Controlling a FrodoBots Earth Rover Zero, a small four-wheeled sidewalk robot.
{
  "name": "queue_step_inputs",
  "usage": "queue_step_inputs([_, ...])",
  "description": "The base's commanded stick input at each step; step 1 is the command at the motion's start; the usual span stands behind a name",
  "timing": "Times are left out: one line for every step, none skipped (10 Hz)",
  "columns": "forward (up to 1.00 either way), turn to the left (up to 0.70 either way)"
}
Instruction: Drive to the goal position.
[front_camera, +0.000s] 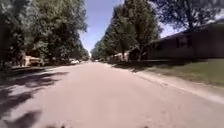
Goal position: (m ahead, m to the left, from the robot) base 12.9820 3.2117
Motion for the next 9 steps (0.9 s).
queue_step_inputs([0.70,0.00])
queue_step_inputs([0.70,0.00])
queue_step_inputs([0.70,0.00])
queue_step_inputs([0.70,0.00])
queue_step_inputs([0.70,0.00])
queue_step_inputs([0.70,0.00])
queue_step_inputs([0.70,0.00])
queue_step_inputs([0.70,0.00])
queue_step_inputs([0.70,0.00])
